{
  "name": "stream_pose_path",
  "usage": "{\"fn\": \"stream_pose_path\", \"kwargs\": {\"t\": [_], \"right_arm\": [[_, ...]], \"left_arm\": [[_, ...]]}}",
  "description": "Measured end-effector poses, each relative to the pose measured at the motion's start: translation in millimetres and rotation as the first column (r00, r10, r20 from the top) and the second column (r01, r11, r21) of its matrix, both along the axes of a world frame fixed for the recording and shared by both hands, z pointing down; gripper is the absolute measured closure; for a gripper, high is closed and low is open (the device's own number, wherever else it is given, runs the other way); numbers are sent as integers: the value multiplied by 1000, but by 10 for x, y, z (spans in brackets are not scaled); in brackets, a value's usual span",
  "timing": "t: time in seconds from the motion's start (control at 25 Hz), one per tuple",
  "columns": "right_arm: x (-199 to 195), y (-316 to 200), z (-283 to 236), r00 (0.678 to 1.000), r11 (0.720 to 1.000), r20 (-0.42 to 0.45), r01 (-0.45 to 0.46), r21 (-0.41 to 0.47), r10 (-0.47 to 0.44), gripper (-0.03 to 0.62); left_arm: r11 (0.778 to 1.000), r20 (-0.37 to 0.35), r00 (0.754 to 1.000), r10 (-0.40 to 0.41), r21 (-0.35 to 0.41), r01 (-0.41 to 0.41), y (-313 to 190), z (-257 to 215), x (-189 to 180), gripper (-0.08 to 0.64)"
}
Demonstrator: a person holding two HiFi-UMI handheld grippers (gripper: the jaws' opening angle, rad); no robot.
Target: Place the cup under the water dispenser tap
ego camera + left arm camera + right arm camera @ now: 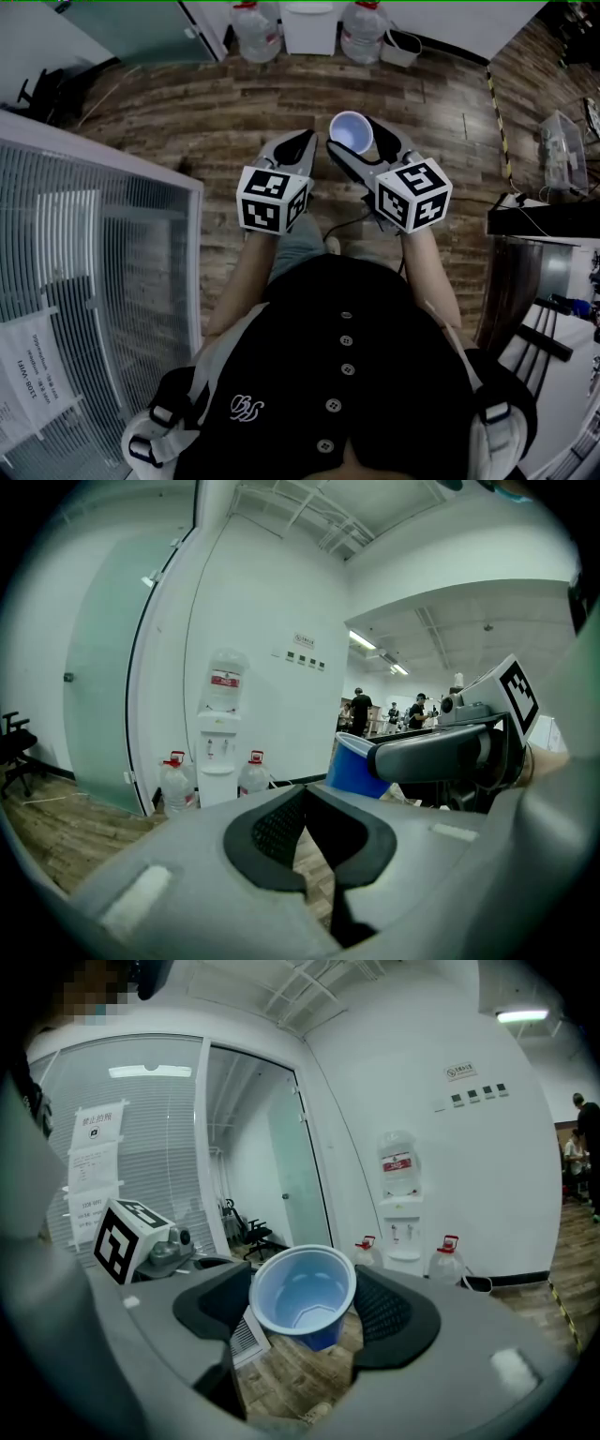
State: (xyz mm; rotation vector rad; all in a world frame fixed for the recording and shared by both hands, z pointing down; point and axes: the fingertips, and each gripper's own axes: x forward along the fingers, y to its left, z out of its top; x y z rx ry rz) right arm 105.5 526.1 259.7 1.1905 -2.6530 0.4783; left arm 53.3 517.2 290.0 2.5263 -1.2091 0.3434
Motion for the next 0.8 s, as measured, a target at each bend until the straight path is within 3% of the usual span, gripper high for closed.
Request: {"fn": "stream_pose_path", "kwargs": {"t": [0.8], "right_arm": [[-444, -1943, -10, 994, 994, -3, -107, 6, 107, 245]], "left_arm": [[991, 40, 990, 134, -37, -132, -1863, 63, -560, 560]]}}
